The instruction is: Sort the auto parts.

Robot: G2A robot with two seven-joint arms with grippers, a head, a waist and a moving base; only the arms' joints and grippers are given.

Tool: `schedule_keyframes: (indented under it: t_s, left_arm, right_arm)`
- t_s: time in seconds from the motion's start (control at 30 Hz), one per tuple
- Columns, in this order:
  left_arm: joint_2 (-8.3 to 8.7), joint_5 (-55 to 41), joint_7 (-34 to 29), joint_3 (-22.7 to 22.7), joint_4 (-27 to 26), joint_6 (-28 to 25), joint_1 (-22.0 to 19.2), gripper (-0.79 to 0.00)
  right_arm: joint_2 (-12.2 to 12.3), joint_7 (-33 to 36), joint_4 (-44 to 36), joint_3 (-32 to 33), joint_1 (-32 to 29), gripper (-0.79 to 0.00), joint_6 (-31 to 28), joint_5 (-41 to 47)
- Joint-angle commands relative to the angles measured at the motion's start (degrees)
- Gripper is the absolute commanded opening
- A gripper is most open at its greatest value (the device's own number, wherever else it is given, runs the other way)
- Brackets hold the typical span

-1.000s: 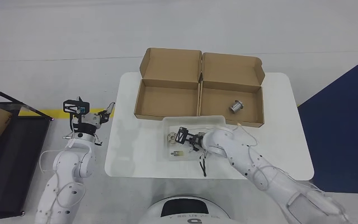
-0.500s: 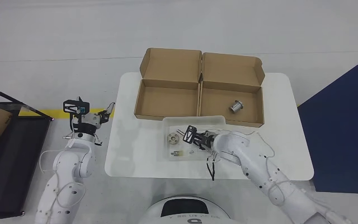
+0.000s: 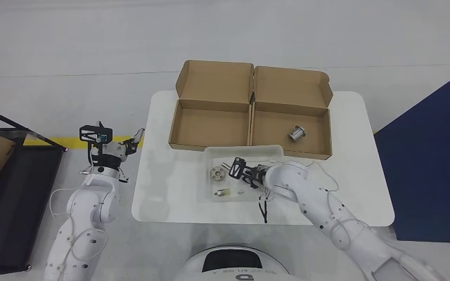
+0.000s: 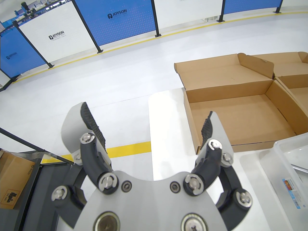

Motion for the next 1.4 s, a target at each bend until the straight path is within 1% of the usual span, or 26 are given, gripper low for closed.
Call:
schedule_keyframes:
  t_s: [0.0,0.17,0.33,0.37,0.4,0.57,0.73,1.0,1.17,1.2,1.23,1.37]
  left_arm:
    - [0.0,0.0,0.0,0.0,0.0,0.0,0.0,0.0]
    - [0.0,0.0,0.0,0.0,0.0,0.0,0.0,0.0]
    - [0.0,0.0,0.0,0.0,0.0,0.0,0.0,0.0]
    - [0.0,0.0,0.0,0.0,0.0,0.0,0.0,0.0]
    - [0.0,0.0,0.0,0.0,0.0,0.0,0.0,0.0]
    - [0.0,0.0,0.0,0.0,0.0,0.0,0.0,0.0]
    - [0.0,0.0,0.0,0.0,0.0,0.0,0.0,0.0]
    - [0.0,0.0,0.0,0.0,0.0,0.0,0.0,0.0]
    - [0.0,0.0,0.0,0.0,0.0,0.0,0.0,0.0]
    - [0.0,0.0,0.0,0.0,0.0,0.0,0.0,0.0]
    - [0.0,0.0,0.0,0.0,0.0,0.0,0.0,0.0]
    - [0.0,0.0,0.0,0.0,0.0,0.0,0.0,0.0]
  right_arm:
    - [-0.42,0.34,0.97,-0.85,0.73,-0.665,-0.28,0.26]
    - [-1.4,0.64,3.32,-2.36,2.47,-0.693,-0.25,0.82]
    - [-2.61,1.8,6.24,-3.92,4.44,-0.727,1.24,1.25]
    - [-2.86,2.05,6.83,-4.23,4.86,-0.767,1.48,1.35]
    - [-3.11,2.24,7.36,-4.56,5.24,-0.785,1.6,1.45]
    - [-4.08,3.02,9.23,-5.57,6.81,-0.785,2.38,1.5]
    - [-3.43,2.54,7.83,-2.87,6.17,-0.785,3.09,1.22]
    - [-0.9,0.73,0.26,3.2,0.44,-0.785,1.56,-0.97]
    - [-0.73,2.28,-0.65,3.6,-0.71,-0.785,1.89,-1.85]
    - [-0.88,2.54,-0.43,3.27,-0.53,-0.708,2.19,-2.01]
    - [-1.05,2.74,-0.17,2.94,-0.27,-0.674,2.3,-1.99]
    - [-1.88,4.07,1.43,1.28,1.23,-0.662,3.23,-2.33]
